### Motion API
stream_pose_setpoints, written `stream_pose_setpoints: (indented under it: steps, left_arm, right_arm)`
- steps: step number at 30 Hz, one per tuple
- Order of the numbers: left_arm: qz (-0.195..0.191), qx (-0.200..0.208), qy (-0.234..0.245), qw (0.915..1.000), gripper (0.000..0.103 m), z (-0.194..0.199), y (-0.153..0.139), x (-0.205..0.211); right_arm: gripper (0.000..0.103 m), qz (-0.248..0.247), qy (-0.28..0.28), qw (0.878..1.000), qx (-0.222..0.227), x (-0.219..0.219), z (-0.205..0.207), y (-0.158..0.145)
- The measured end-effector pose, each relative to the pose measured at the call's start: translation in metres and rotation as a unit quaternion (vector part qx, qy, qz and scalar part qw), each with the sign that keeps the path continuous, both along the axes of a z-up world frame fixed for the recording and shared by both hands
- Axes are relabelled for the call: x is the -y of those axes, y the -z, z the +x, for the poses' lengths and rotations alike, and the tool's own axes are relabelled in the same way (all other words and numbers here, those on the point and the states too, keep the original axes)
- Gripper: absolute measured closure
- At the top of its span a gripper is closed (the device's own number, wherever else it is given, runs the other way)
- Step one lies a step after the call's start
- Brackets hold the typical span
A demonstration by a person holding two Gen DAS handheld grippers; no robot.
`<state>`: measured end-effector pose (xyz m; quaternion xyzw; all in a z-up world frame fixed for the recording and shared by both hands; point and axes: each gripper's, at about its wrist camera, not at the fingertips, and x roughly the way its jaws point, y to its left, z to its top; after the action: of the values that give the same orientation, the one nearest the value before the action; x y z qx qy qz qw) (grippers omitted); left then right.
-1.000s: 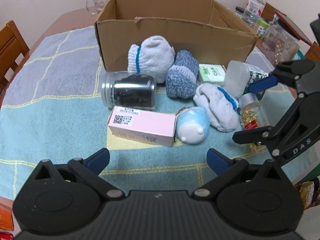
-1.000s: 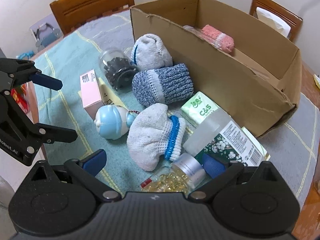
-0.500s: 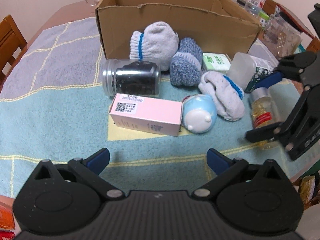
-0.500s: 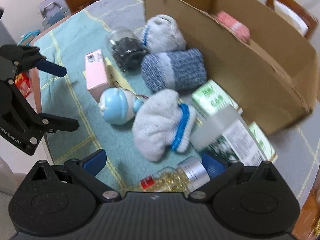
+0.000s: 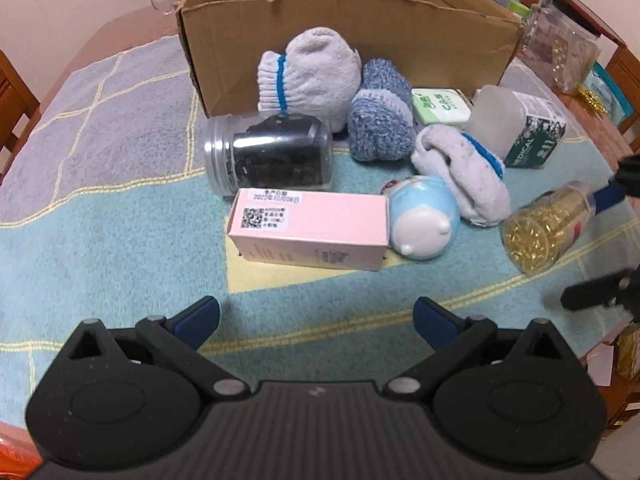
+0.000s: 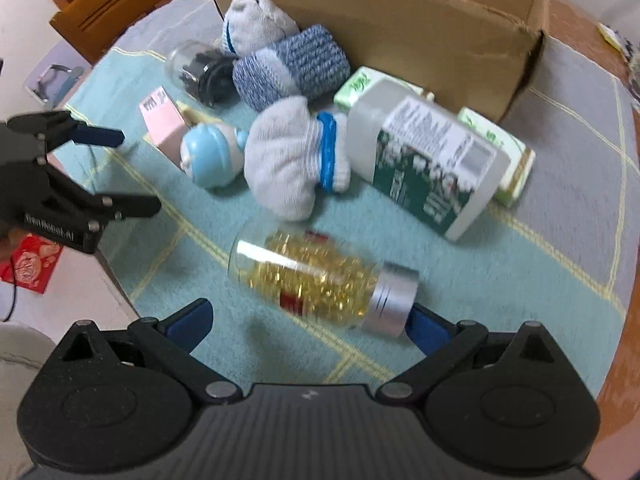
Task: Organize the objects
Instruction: 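Grasp the pink QR-labelled box with the left tool while the right tool grasps the gold capsule bottle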
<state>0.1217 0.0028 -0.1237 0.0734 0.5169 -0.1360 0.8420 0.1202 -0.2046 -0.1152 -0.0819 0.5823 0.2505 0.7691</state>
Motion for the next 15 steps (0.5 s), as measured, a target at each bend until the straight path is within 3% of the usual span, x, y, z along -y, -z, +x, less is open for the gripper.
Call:
stream_pose_setpoints:
  steps: [7,15]
  left_arm:
    - [-0.003,0.005,0.017,0.9998,0.001,0.007,0.009,0.0]
    - [-0.015,0.028,0.015,0.9994,0.001,0.018,0.009,-0.003]
  right_arm:
    - [0.0,-0.071,0.022,0.996,0.051,-0.018,-0.019,0.016]
    - [0.0,-0.058,0.065,0.994,0.073,-0.017,-0.023,0.015]
